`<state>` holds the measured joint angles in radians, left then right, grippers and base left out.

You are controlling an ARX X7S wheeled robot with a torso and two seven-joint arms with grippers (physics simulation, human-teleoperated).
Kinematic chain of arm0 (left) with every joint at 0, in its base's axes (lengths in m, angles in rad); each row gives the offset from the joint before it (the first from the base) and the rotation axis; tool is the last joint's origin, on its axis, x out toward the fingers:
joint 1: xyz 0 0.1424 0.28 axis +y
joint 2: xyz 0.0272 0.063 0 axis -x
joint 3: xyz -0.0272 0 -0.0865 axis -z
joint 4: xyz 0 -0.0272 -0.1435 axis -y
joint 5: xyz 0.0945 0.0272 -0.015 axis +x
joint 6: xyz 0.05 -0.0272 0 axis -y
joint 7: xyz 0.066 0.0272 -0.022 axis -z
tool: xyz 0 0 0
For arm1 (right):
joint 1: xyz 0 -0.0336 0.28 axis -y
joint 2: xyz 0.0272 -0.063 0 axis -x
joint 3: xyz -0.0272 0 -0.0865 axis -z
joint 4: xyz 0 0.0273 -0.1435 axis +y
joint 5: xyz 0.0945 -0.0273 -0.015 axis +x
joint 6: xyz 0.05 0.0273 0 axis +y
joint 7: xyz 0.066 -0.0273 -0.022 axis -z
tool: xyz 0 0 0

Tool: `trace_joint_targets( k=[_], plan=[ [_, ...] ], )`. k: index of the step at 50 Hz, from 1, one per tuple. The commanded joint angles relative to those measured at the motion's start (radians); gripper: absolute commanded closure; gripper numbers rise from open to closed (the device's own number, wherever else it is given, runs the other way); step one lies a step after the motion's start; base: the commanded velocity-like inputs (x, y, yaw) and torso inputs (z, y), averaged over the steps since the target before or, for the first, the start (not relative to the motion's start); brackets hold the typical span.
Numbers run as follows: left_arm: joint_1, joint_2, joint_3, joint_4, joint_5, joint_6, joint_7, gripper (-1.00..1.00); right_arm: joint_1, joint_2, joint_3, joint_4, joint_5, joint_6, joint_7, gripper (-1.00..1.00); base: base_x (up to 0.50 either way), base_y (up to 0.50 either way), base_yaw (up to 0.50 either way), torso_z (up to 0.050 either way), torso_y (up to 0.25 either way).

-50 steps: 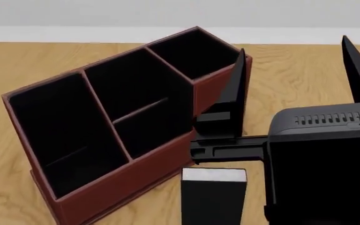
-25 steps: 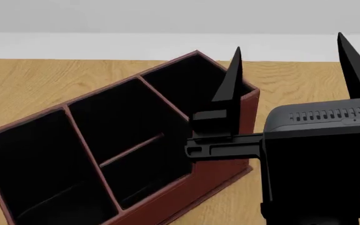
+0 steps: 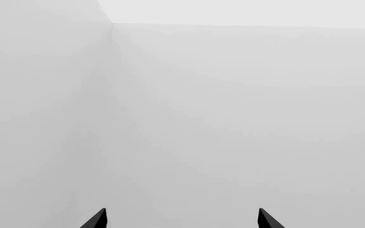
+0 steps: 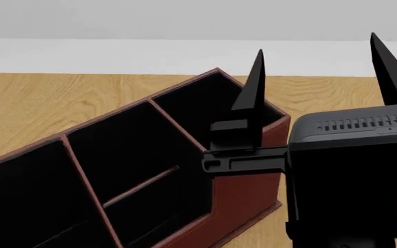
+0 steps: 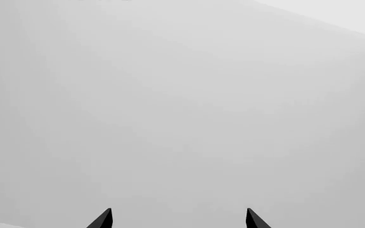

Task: Pick up the book and place it in the front compartment of the caddy.

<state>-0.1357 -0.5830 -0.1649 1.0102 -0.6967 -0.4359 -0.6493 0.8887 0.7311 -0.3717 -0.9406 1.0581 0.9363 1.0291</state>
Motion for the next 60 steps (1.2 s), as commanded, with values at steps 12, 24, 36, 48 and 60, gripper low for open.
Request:
trace_joint_targets(
  k=[12,24,36,48,60],
  plan=[
    [0.039,-0.029,-0.027,0.014,-0.028,0.045,-0.025,-1.0,0.542,-0.01,-0.012,0.269,0.432,0.242,-0.124,-1.0,0.0,0.0,0.0,0.0,0.0],
    [0.078,-0.048,-0.056,0.017,-0.043,0.094,-0.037,-1.0,0.931,-0.016,-0.205,0.569,0.499,0.563,-0.446,-1.0,0.0,0.0,0.0,0.0,0.0],
    [0.091,-0.058,-0.055,0.009,-0.044,0.125,-0.045,-1.0,1.349,-0.057,-0.757,0.677,0.319,0.622,-1.09,-1.0,0.0,0.0,0.0,0.0,0.0],
    [0.127,-0.073,-0.076,0.014,-0.053,0.159,-0.055,-1.0,1.462,-0.131,-1.037,0.619,0.144,0.59,-1.509,-1.0,0.0,0.0,0.0,0.0,0.0],
    [0.118,-0.076,-0.047,-0.006,-0.045,0.174,-0.056,-1.0,1.461,-0.137,-1.083,0.533,-0.034,0.585,-1.794,-1.0,0.0,0.0,0.0,0.0,0.0]
  ],
)
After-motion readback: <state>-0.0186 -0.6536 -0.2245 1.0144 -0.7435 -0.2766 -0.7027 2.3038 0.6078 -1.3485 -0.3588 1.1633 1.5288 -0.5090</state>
